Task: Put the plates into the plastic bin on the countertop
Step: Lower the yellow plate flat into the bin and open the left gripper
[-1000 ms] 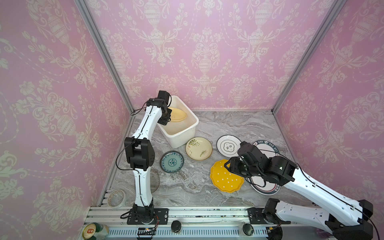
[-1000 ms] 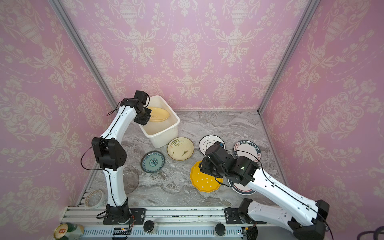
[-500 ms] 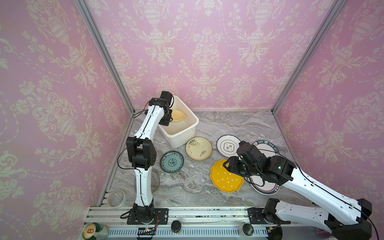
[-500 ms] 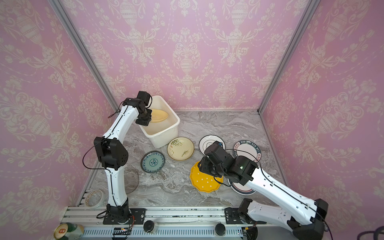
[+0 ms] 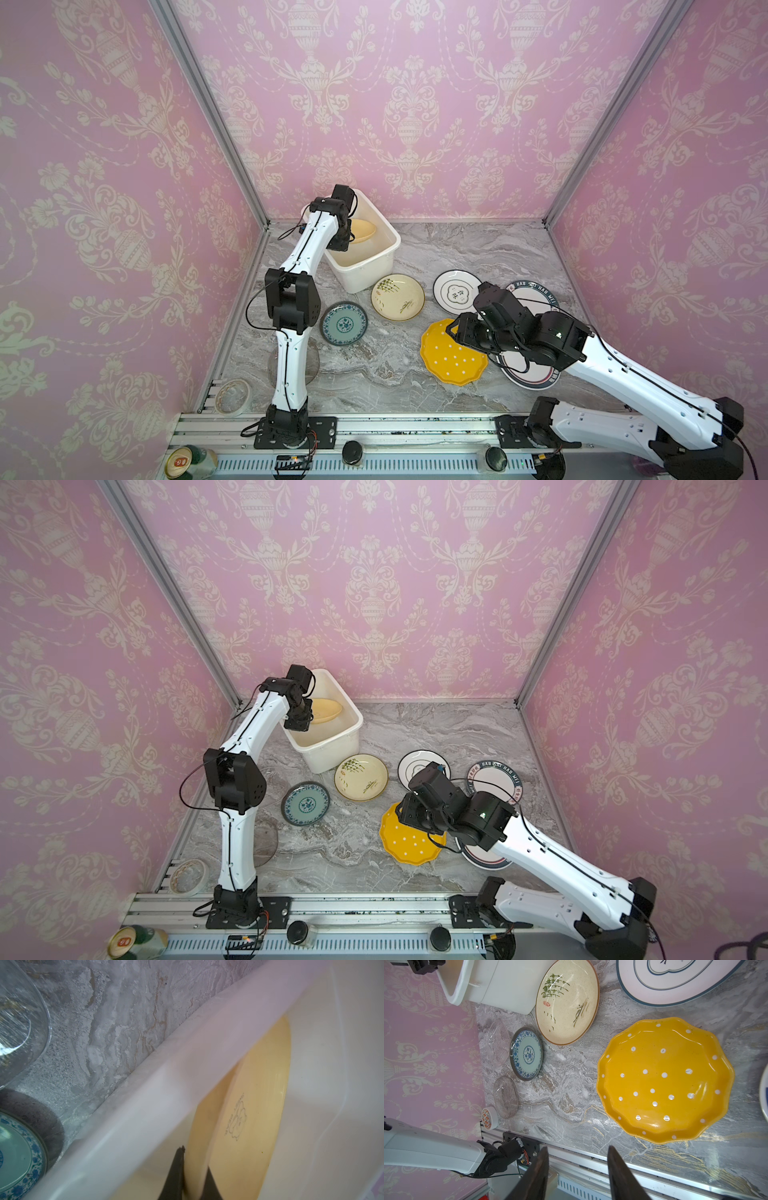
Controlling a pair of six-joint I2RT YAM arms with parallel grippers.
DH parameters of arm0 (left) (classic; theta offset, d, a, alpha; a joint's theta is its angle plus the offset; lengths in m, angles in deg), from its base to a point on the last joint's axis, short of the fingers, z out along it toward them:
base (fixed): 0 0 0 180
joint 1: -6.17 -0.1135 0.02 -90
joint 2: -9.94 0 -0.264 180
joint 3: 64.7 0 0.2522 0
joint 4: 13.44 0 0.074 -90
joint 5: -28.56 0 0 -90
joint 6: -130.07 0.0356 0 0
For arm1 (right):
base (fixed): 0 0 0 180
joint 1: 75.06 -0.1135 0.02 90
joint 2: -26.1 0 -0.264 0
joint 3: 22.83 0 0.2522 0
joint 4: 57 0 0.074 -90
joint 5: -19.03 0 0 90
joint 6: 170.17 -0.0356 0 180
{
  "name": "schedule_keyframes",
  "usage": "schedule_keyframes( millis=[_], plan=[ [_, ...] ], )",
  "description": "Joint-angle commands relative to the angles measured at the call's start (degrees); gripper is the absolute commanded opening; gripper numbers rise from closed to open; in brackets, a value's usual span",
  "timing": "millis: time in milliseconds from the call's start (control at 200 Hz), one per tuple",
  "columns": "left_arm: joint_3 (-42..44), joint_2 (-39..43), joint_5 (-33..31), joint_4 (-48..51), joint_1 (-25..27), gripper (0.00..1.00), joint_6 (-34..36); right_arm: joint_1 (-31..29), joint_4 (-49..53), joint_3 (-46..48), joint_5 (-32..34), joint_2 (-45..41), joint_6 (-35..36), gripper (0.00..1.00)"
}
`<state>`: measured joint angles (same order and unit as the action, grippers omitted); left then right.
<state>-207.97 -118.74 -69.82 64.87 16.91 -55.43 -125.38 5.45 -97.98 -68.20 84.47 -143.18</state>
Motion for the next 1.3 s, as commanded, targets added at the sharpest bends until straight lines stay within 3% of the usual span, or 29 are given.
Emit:
schedule_keyframes(
  millis=[0, 190, 510, 956, 1171, 1296],
  plan=[
    [-1.80, -0.85, -2.47, 0.49, 0.42, 0.02, -1.77, 0.20, -0.46, 0.42, 0.22, -0.27, -0.63, 0.47],
    [-1.33, -1.00, -3.09, 2.15, 0.42, 0.14, -1.69, 0.23, -0.52, 0.60, 0.39, -0.23, -0.64, 0.47],
    [-0.80, -2.05, -3.97, 4.58, 0.33, 0.20, -1.49, 0.29, -0.70, 0.66, 0.30, -0.01, -0.63, 0.47],
    [0.90, -2.90, -4.46, 6.42, 0.33, 0.38, -1.09, 0.49, -0.35, 1.38, 0.57, -0.84, -0.85, 0.47],
    [0.92, -2.30, -3.80, 3.92, 0.33, 0.53, 2.32, 0.83, -0.11, 1.55, 0.77, -1.33, -0.73, 0.48],
    [1.02, -1.01, -3.86, 3.79, 0.38, 0.60, 4.98, 0.98, -0.36, 1.15, 1.21, -1.51, 0.10, 0.54]
  ],
)
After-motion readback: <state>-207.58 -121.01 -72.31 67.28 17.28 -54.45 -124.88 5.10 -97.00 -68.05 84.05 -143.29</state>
